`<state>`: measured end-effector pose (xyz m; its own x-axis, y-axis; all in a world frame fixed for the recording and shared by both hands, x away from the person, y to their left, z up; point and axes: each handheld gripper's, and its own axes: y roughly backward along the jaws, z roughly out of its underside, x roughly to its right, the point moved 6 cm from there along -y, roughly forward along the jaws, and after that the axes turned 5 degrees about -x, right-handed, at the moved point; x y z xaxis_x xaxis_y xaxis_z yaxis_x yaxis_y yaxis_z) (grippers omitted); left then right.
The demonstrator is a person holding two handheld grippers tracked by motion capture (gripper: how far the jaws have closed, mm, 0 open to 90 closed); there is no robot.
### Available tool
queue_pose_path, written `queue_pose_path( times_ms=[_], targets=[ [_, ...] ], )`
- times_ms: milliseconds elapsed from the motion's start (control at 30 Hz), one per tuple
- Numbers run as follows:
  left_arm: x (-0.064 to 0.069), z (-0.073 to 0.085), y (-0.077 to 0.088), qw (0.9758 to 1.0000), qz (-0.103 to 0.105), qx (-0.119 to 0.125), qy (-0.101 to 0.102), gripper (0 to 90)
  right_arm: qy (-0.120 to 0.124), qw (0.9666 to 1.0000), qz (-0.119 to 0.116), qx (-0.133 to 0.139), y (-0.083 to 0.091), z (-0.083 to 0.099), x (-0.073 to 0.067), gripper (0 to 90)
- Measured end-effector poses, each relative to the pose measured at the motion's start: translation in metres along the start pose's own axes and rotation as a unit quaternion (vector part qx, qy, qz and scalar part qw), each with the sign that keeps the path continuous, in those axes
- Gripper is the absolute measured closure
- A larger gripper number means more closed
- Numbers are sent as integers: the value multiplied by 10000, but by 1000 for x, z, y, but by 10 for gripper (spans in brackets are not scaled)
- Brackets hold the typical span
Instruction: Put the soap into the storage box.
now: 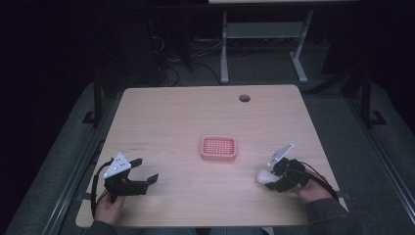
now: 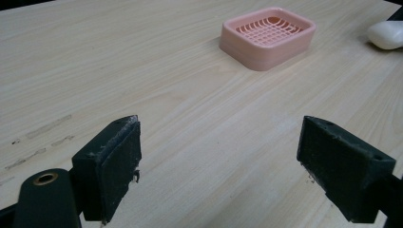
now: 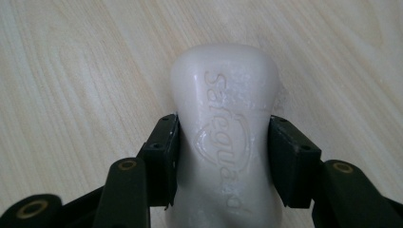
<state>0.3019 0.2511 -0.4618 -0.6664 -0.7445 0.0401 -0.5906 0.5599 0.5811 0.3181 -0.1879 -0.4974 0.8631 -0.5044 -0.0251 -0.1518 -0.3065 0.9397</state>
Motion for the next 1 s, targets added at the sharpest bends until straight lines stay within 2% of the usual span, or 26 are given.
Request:
queue_pose_path(
  times_ms=[533, 1000],
  targets=[
    [-1, 0, 2, 10000, -21, 10, 17, 144, 181, 9998, 43, 78, 20, -18, 2, 486],
    [1, -1, 0, 10000, 1, 22, -19, 145, 250, 9996, 42, 98, 26, -32, 8, 485]
  ],
)
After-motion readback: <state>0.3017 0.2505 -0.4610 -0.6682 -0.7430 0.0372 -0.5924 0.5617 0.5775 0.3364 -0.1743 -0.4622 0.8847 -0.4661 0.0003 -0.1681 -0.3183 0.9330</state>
